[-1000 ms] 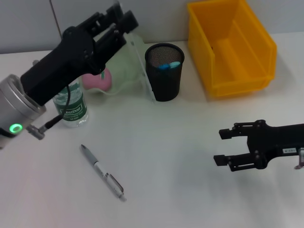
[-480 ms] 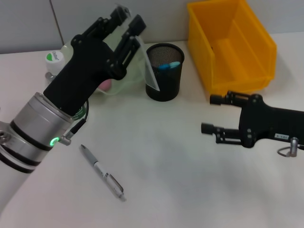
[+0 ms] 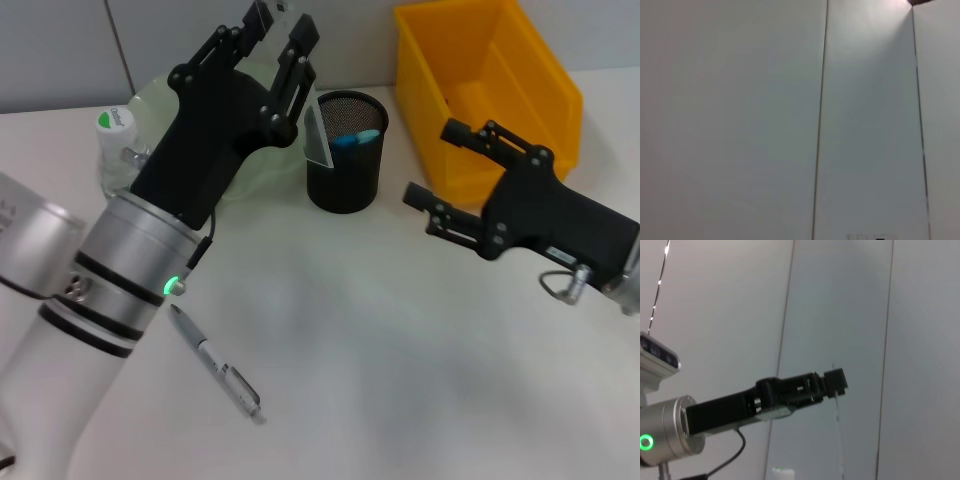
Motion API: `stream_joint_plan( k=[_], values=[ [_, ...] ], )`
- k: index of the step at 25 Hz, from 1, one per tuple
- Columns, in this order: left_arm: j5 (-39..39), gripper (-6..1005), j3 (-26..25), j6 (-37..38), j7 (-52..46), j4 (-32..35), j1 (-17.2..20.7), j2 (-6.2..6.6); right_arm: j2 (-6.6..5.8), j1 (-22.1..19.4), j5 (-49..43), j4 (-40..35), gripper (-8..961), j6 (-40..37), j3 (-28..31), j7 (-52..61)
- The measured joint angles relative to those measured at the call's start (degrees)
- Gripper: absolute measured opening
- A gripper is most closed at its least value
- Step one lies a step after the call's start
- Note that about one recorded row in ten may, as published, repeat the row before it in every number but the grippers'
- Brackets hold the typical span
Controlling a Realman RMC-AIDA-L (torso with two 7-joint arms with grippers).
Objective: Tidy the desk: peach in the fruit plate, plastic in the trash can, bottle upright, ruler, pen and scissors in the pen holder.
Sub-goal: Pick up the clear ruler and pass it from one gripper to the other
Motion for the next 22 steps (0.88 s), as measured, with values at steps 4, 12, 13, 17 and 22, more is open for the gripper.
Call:
stream_joint_plan(
  k=[4,12,13,17,22],
  values=[
    [-6.36,446,3.15,-1.83,6.12,2.52,-0.19,0.00,0.03,3.22,1.95,5.29,777,0.01,0.43,-4.71],
    [-9.61,452,6.56,-2.84,14.01,5.09,-1.10,0.00,0.16,8.13,5.02,10.22,776,0.87,0.47,-8.24],
    [-9.68,453,6.95,-3.10,14.80,5.25,-1.41,0.00,0.26,9.05,5.04,10.62,776,1.51,0.47,-8.28],
    [-9.71,456,7.12,-3.55,14.93,5.26,-1.74,0.00,0.30,10.43,5.05,11.54,777,2.41,0.45,-8.48],
    [-9.80,460,7.22,-3.92,15.00,5.28,-2.07,0.00,0.31,12.56,5.20,13.69,772,3.60,0.47,-10.98]
  ],
)
